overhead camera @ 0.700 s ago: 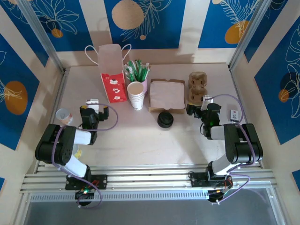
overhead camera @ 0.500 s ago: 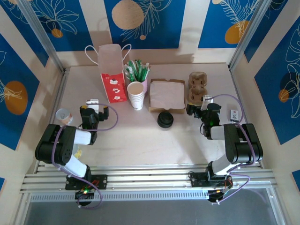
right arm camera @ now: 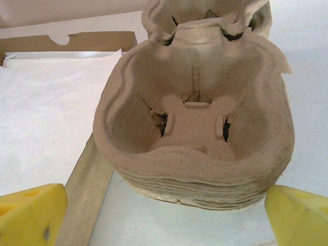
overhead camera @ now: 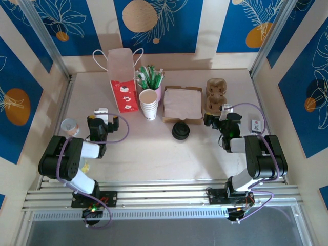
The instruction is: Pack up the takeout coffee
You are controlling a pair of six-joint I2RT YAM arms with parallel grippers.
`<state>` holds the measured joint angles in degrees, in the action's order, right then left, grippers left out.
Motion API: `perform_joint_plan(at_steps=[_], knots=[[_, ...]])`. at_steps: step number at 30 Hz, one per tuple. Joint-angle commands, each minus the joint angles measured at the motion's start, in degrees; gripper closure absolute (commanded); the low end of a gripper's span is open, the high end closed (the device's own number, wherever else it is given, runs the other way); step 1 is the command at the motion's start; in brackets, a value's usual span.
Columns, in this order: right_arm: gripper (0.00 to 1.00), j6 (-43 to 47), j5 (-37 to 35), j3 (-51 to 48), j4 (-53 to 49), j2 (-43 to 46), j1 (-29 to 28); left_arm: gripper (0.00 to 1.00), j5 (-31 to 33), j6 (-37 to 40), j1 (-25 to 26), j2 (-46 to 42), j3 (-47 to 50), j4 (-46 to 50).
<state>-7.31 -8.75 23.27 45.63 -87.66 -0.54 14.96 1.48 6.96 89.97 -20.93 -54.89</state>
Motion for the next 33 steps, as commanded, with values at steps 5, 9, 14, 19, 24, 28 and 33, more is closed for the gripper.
perform_joint_plan(at_steps=[5,9,14,19,24,28,33], knots=[[0.01,1.08,-10.85,-0.26,-6.78,12.95,-3.85,0.0,-0.8,0.24,-0.73,-0.16,0.54,-1.42],[0.01,-5.61,-13.29,2.3,-18.88,28.54,-4.7,0.0,-0.79,0.28,-0.72,-0.18,0.54,-1.41],[0.01,-18.82,2.58,6.47,-28.18,40.59,-6.75,0.0,-0.81,0.24,-0.72,-0.24,0.54,-1.41],[0.01,-33.82,8.37,10.71,-33.11,42.53,-11.96,0.0,-0.74,0.27,-0.72,-0.22,0.54,-1.44],[0.01,-30.91,9.18,20.5,-43.31,34.43,-19.71,0.0,-0.81,0.26,-0.72,-0.26,0.54,-1.39],[0.07,-23.49,-1.59,34.5,-58.65,24.03,-30.12,0.0,-0.82,0.28,-0.72,-0.21,0.54,-1.42],[0.29,-22.36,-4.57,54.13,-75.84,6.53,-34.47,0.0,-0.81,0.23,-0.72,-0.18,0.45,-1.35]])
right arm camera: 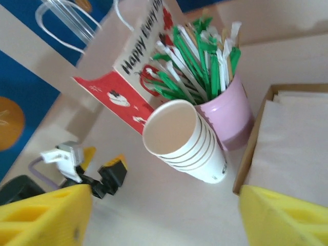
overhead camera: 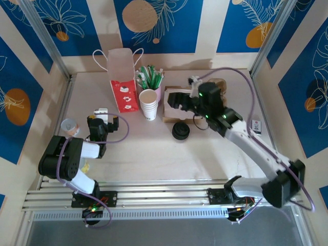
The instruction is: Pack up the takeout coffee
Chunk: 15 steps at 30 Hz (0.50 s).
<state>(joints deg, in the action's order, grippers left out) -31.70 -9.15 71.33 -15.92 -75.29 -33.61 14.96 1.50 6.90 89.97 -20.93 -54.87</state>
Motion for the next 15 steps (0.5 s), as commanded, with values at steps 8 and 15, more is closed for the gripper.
perform_joint_plan(at_steps=[8,15], knots=[[0.38,5.35,-6.77,34.05,-28.32,-29.65,-4.63,0.0,1.93,0.35,-0.17,-4.88,1.12,1.04],[0.41,6.39,-8.06,49.03,-36.37,-41.64,-4.03,0.0,6.12,-11.91,0.13,-23.77,-12.69,36.15]])
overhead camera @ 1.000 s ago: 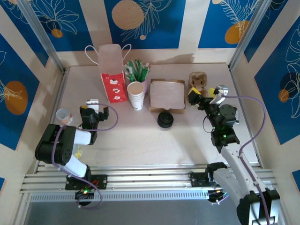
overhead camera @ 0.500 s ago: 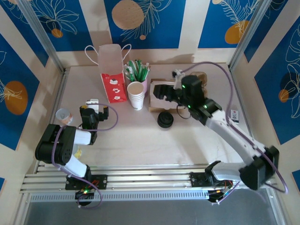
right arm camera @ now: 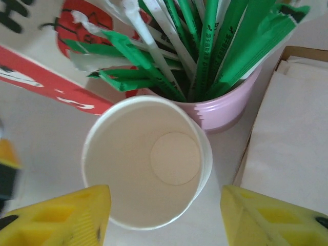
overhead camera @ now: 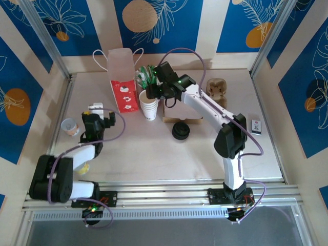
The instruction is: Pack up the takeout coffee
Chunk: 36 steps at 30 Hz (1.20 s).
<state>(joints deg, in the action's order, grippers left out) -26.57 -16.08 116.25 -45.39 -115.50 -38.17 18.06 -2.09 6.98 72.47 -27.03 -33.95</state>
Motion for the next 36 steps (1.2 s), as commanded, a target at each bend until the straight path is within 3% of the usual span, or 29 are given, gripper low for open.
perform_joint_plan(at_steps=[1,3,5,9,16,36], knots=[[0.42,1.1,-1.11,5.2,-7.37,-2.25,0.79,0.0,2.71,-13.12,0.0,-8.68,-9.02,20.74],[0.42,1.16,-0.57,6.67,-7.44,-3.39,1.07,0.0,0.13,-20.02,-0.19,-12.52,-13.49,29.77],[0.46,1.29,0.57,8.85,-8.19,-5.01,1.47,0.0,-7.03,-16.73,-0.3,-15.77,-17.09,34.94],[0.56,1.17,1.59,14.22,-11.83,-8.92,2.07,0.0,-9.37,-17.86,-0.22,-21.78,-15.01,36.18],[0.59,0.28,3.57,19.04,-13.64,-12.12,2.58,0.0,-5.8,-18.22,0.05,-27.35,-6.67,28.83],[0.77,0.99,4.92,25.13,-17.4,-17.18,2.4,0.0,-5.07,-15.33,1.83,-24.59,-7.29,28.94]])
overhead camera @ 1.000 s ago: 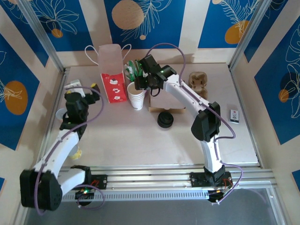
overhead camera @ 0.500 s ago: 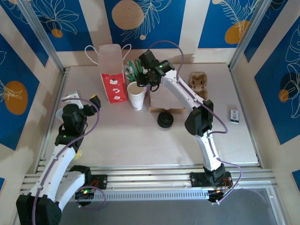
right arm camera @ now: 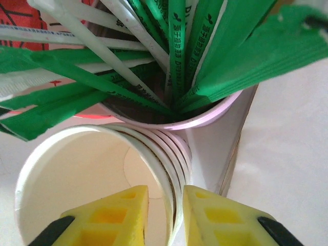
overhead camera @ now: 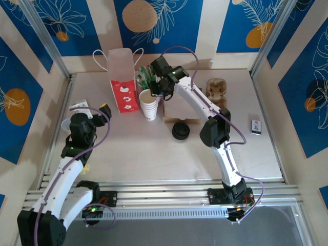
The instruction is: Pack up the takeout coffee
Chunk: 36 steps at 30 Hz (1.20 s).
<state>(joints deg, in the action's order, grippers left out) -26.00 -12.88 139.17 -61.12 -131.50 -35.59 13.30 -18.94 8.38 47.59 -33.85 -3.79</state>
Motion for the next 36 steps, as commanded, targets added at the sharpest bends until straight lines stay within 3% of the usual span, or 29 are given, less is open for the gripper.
perform_joint_plan(at_steps=[1,9,19,25,33,36], knots=[[0.8,0.51,1.72,2.64,-1.89,-1.36,-0.24,0.0,-0.38,1.56,0.55,0.39,-0.47,-1.22],[0.87,0.86,2.25,4.88,-3.07,-2.26,-0.35,0.0,-0.91,2.37,0.93,0.33,-0.41,-1.45],[0.87,0.75,3.83,5.61,-4.04,-3.49,-0.44,0.0,-1.74,2.96,1.46,1.09,-0.43,-1.66],[1.0,0.6,4.02,8.24,-5.79,-3.3,-0.53,0.0,-1.96,3.38,1.86,1.32,-0.45,-1.76],[1.0,0.31,3.81,9.72,-5.15,0.22,-0.97,0.0,-2.54,3.58,2.0,1.87,-0.68,-1.66],[1.0,-0.6,7.15,9.9,-4.96,-0.04,-0.54,0.0,-2.84,3.6,2.23,2.06,-0.83,-1.49]])
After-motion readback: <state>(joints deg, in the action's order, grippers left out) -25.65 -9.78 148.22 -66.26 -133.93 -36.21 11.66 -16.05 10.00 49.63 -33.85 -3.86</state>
